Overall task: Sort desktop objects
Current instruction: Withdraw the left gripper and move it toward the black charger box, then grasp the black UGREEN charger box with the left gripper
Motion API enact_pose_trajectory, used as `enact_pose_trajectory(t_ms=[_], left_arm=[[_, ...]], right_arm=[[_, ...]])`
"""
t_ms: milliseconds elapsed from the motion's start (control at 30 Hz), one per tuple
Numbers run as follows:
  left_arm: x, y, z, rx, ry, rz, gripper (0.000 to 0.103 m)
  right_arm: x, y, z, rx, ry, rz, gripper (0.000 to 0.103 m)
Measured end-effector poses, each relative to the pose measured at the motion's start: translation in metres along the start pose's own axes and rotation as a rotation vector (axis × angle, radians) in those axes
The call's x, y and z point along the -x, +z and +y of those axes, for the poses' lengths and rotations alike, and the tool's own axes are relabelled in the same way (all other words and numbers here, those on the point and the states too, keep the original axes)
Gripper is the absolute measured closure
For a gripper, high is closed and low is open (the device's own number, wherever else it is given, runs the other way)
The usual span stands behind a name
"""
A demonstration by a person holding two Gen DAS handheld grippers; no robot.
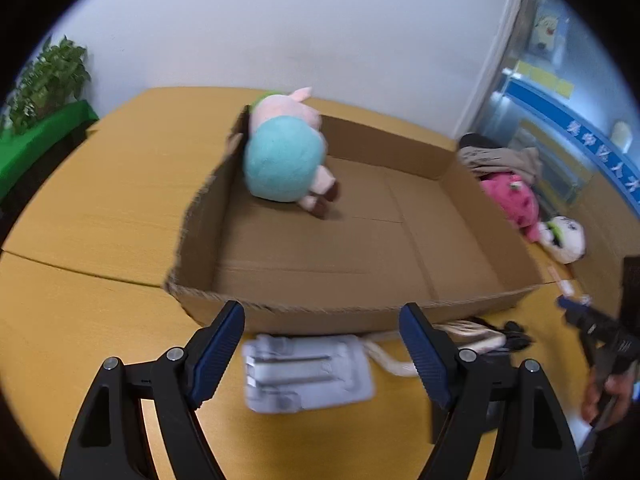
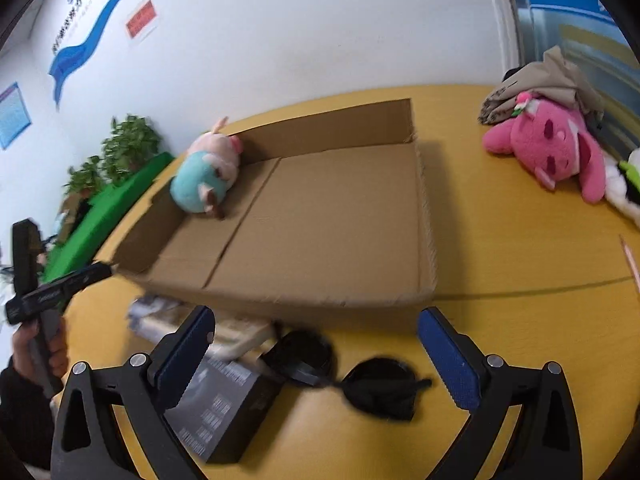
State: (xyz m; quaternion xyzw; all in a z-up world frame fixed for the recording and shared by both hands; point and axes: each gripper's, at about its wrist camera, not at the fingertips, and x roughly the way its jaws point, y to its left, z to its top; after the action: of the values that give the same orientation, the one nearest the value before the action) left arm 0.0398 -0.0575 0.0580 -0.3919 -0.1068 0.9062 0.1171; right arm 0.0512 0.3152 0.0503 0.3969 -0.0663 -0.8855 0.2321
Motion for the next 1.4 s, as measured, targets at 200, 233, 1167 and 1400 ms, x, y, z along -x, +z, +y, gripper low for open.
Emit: enact_pose_trajectory(t_ms=[200,233,1167,1400], left_arm=[[-0.022,-0.027,-0.032,0.012,-0.332,0.167,0.024],[-0.029,-0.031,-0.036,0.021,-0.351,0.193,0.024],[-0.079,-0.079,-0.063,0.075,-0.492,0.321,0.044],[-0.034,-0.071,-0.078,-0.01,-0.46,0.224,0.044]], right_arm=[[-0.019,-0.057,0.04,0.075,0.14,0.134,0.0],[-0.024,-0.063,0.045,0.084,0.143,0.156,0.0],[-0.071,-0.089,0.093,0.238,0.022,0.158,0.0],[-0.041,-0.09,0.109,0.261,0.019,0.094,0.0]])
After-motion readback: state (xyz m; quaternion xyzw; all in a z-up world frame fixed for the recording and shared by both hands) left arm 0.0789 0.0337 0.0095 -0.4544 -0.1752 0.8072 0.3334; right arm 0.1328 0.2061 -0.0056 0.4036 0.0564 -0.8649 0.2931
